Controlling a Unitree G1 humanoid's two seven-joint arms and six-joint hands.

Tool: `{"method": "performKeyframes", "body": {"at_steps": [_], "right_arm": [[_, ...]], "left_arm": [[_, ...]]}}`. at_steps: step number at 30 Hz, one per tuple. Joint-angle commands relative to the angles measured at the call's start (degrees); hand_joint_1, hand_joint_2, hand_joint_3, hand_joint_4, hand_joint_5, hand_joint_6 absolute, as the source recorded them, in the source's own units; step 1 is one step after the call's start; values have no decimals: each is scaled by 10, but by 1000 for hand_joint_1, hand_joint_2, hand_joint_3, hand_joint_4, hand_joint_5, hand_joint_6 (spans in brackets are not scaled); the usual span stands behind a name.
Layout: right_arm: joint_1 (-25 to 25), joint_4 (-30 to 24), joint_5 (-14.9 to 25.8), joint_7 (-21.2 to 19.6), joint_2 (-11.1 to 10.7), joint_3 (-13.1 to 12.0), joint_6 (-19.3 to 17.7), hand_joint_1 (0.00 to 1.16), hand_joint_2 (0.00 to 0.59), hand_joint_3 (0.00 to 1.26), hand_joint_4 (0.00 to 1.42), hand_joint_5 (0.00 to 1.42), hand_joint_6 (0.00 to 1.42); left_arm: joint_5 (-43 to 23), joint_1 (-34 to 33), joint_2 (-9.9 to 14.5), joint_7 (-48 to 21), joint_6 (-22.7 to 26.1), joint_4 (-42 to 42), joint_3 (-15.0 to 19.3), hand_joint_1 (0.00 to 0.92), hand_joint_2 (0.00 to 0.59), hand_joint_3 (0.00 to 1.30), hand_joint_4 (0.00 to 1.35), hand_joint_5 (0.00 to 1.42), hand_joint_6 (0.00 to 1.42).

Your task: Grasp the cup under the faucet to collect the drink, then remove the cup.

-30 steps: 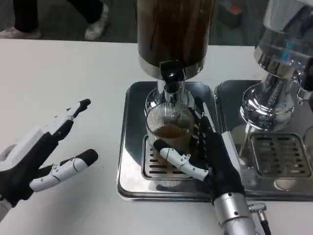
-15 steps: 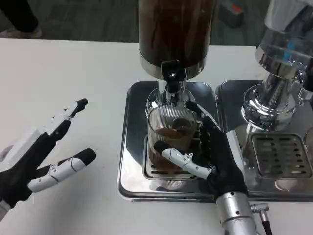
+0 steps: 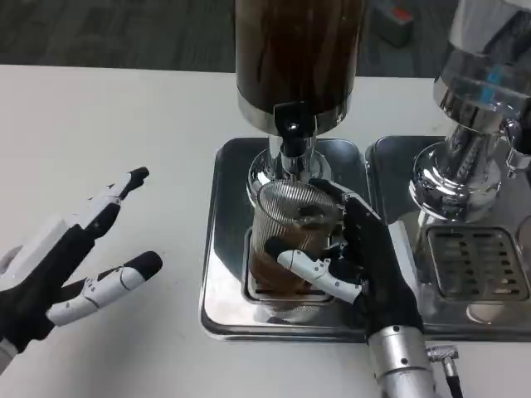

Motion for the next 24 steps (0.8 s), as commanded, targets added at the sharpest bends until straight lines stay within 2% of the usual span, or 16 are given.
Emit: {"method": "performKeyframes", "body": {"at_steps": [1,24], "right_arm": [[17,-2,1,-13,36,2,2,975,207,317,498,637,896],[44,-76,-59,-101,39,5,1,1005,212,375,554,750,1065]], "left_arm": [[0,-1,8,-1,3,0,0,0,161,0,0,0,0],[2,-20,2,-4,0,19,-15,0,161,0,0,0,0]]}}
